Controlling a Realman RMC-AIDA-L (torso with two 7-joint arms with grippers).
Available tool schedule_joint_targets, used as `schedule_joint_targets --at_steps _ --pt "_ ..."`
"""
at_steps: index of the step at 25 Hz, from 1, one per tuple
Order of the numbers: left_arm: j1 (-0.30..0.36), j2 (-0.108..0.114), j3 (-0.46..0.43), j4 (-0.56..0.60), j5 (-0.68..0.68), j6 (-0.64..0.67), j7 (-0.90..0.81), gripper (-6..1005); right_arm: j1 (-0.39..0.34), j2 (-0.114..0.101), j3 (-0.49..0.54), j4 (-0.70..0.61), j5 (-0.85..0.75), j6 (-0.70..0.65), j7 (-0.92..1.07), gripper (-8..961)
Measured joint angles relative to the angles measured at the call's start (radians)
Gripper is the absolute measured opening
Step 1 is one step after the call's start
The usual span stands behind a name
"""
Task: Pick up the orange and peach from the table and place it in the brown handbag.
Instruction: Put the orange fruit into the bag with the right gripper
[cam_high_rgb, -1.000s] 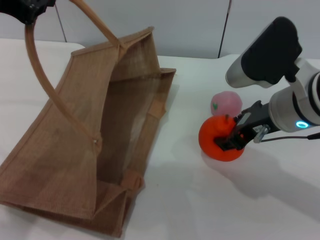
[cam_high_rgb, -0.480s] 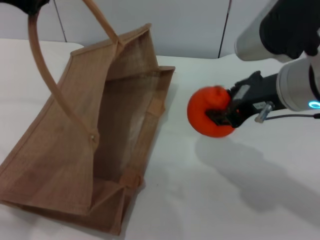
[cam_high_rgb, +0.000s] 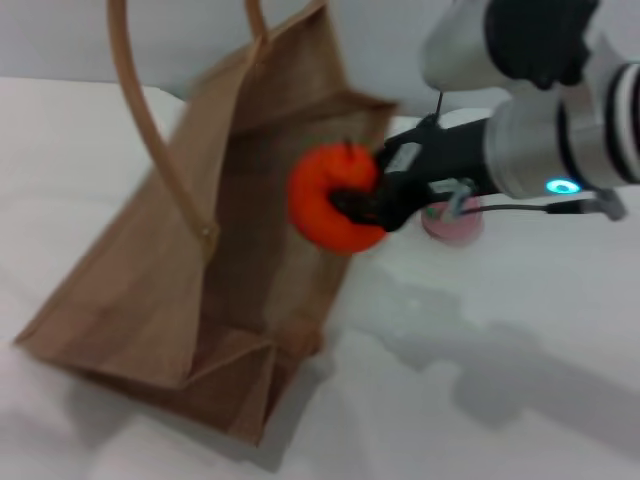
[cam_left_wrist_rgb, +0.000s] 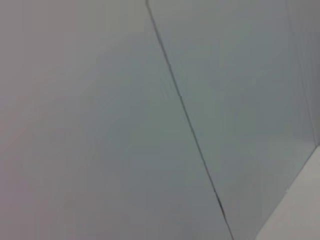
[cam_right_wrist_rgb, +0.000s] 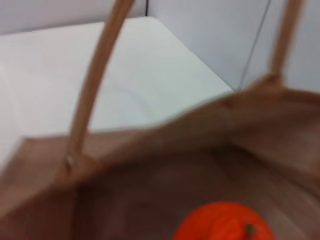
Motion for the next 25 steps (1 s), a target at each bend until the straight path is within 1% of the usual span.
schedule_joint_targets --at_steps 7,11,12,13,14,16,19,25 --pt "-0.016 -0.002 0.046 0.022 -0.017 0.027 -0.009 94 0.067 0.000 -0.047 0.200 0.091 -0.165 -0.102 393" --pt "-0.016 -0.002 0.060 0.022 -0.027 0.032 -0.012 95 0.099 0.000 -0.067 0.313 0.202 -0.268 -0.217 358" --pt "-0.015 -0.002 0.061 0.022 -0.027 0.032 -0.012 95 0.118 0.000 -0.067 0.346 0.232 -0.281 -0.239 349" --pt "-0.013 -0.002 0.061 0.021 -0.027 0.032 -0.012 95 0.151 0.000 -0.068 0.396 0.257 -0.283 -0.251 339" --pt "-0.012 -0.002 0.061 0.020 -0.025 0.032 -0.012 95 0.151 0.000 -0.068 0.396 0.257 -0.283 -0.251 331" --pt "-0.009 -0.002 0.061 0.019 -0.020 0.032 -0.012 95 0.173 0.000 -0.068 0.427 0.268 -0.284 -0.251 315" --pt "0.002 -0.002 0.061 0.018 -0.016 0.035 -0.012 95 0.179 0.000 -0.072 0.429 0.270 -0.284 -0.249 291" --pt "0.017 -0.002 0.058 0.020 -0.015 0.046 -0.013 95 0.185 0.002 -0.081 0.423 0.274 -0.280 -0.250 503"
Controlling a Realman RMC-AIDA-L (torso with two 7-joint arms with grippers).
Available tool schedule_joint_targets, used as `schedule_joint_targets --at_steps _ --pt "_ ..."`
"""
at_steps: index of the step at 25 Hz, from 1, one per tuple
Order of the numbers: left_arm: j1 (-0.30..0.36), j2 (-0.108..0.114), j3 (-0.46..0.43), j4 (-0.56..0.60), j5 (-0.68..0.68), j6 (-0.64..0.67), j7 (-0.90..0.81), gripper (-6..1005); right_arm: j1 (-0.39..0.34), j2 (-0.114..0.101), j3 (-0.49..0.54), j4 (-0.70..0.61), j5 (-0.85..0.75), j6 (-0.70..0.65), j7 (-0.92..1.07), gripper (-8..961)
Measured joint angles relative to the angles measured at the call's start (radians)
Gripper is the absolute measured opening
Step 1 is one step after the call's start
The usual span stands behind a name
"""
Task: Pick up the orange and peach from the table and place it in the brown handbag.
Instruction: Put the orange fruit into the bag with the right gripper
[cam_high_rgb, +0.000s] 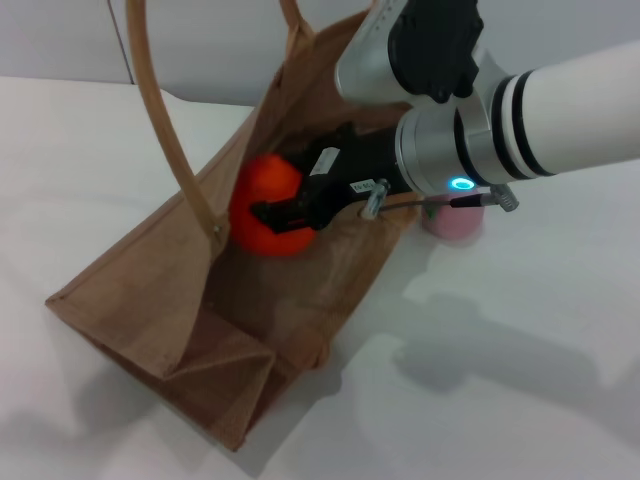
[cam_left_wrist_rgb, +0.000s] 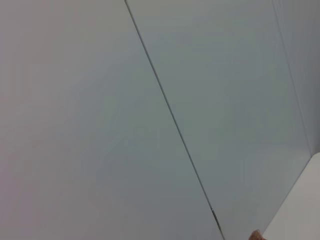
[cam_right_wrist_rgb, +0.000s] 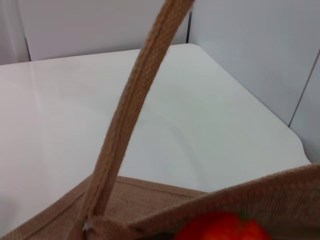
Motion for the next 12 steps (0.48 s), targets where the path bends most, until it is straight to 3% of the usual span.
schedule_joint_targets --at_steps 5,12 --pt "0.005 0.000 -0.003 0.002 0.000 0.000 0.000 95 0.001 0.000 0.000 0.000 0.001 -0.001 0.000 747" --pt "0.018 0.001 -0.010 0.002 0.001 0.005 0.000 95 0.001 0.000 0.003 -0.003 0.001 0.014 0.009 816"
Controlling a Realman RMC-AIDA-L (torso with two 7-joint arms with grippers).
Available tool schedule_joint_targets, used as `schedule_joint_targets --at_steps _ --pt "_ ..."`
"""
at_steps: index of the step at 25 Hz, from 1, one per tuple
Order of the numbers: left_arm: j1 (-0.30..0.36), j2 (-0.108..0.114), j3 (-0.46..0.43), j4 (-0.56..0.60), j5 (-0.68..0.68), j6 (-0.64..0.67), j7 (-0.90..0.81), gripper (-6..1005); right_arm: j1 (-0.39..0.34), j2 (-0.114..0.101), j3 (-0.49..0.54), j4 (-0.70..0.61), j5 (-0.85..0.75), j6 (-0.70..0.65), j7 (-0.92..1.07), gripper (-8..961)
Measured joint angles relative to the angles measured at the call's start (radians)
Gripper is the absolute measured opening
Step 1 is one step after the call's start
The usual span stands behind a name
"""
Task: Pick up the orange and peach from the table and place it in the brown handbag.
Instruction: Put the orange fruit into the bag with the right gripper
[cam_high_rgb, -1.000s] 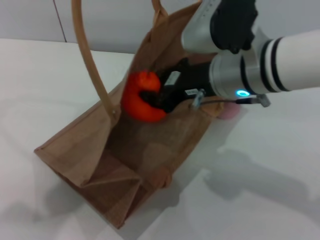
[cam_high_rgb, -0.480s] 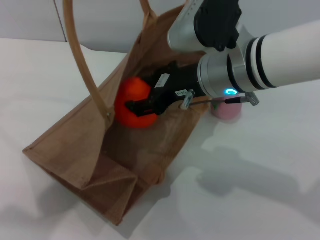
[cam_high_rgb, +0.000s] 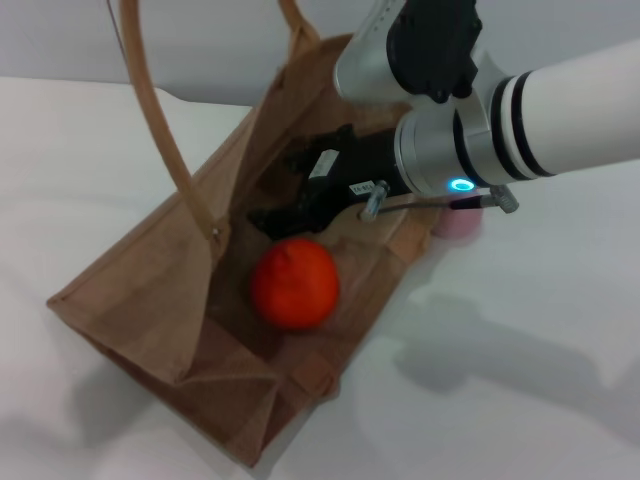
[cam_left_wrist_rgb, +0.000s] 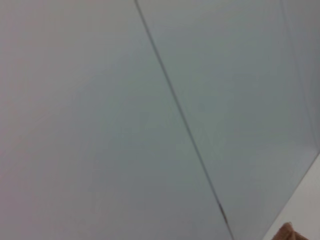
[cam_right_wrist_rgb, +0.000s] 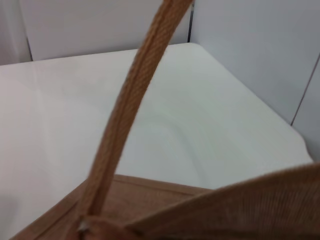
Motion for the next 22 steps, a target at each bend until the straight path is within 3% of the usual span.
schedule_joint_targets --at_steps 4,9,11,15,22 --pt "0.037 0.001 -0.016 0.000 0.012 0.027 0.000 95 -0.030 -0.007 0.060 -0.078 -0.031 0.107 0.038 826" --pt "0.074 0.000 -0.022 -0.010 0.053 0.056 -0.005 95 -0.186 -0.003 0.175 -0.347 -0.224 0.217 0.103 826" --pt "0.096 0.000 -0.023 -0.013 0.054 0.068 -0.008 95 -0.209 -0.003 0.192 -0.392 -0.311 0.218 0.129 826" --pt "0.120 -0.002 -0.018 -0.014 0.045 0.084 -0.010 95 -0.196 -0.002 0.224 -0.337 -0.379 0.190 0.140 825" --pt "0.115 -0.001 -0.014 -0.007 0.043 0.077 -0.016 95 -0.111 -0.004 0.227 -0.046 -0.383 0.066 0.132 825"
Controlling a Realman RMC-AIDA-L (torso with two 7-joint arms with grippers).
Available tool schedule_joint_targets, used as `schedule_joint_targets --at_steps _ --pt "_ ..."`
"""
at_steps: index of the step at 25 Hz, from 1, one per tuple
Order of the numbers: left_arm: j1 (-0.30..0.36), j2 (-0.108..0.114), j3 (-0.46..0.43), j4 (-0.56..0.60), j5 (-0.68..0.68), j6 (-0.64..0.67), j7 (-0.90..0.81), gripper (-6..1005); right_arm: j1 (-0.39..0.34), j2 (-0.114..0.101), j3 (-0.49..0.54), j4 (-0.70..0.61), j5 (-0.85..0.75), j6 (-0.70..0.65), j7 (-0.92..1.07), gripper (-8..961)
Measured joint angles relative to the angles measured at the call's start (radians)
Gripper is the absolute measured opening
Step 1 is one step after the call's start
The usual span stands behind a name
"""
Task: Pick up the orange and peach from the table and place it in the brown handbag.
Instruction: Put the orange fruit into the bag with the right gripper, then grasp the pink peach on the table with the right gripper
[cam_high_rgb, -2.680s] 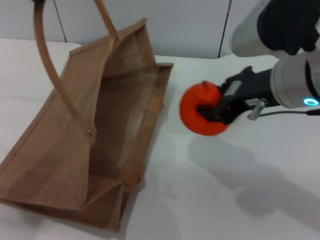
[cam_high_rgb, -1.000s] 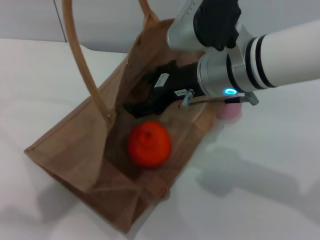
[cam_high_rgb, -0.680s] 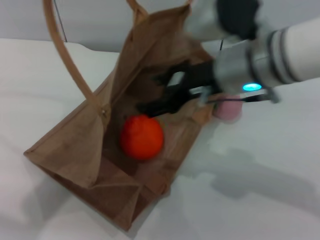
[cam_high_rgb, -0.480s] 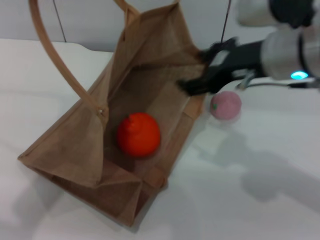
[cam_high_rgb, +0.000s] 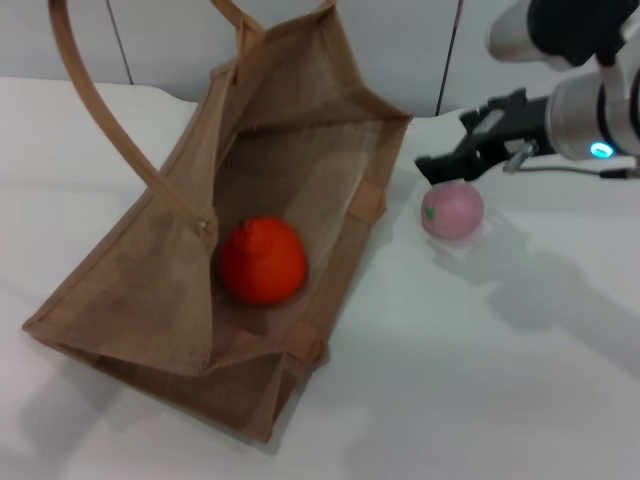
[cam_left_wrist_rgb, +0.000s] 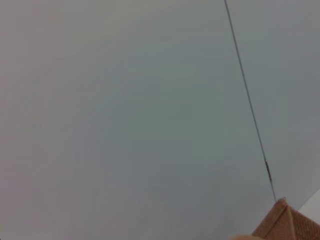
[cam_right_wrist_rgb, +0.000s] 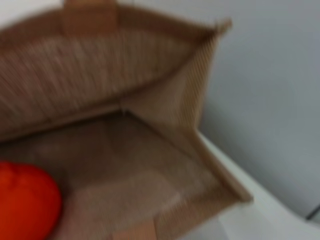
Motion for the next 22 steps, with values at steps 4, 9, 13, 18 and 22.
schedule_joint_targets --at_steps 4,9,13,18,22 --pt "-0.004 0.001 0.000 0.000 0.000 -0.001 0.000 94 0.069 0.001 -0.012 0.172 0.001 -0.056 -0.004 825" --pt "-0.013 0.001 0.003 -0.001 -0.001 -0.003 0.001 94 0.124 0.002 -0.033 0.318 0.005 -0.111 -0.005 826" --pt "-0.016 0.001 0.005 -0.003 -0.001 -0.003 0.001 94 0.134 0.003 -0.053 0.372 0.006 -0.152 -0.006 824" --pt "-0.016 0.001 0.013 -0.004 -0.001 -0.004 0.000 94 0.150 0.004 -0.060 0.427 0.009 -0.180 -0.007 821" --pt "-0.016 0.001 0.015 -0.003 -0.001 -0.005 0.000 94 0.162 0.004 -0.060 0.461 0.010 -0.197 -0.007 820"
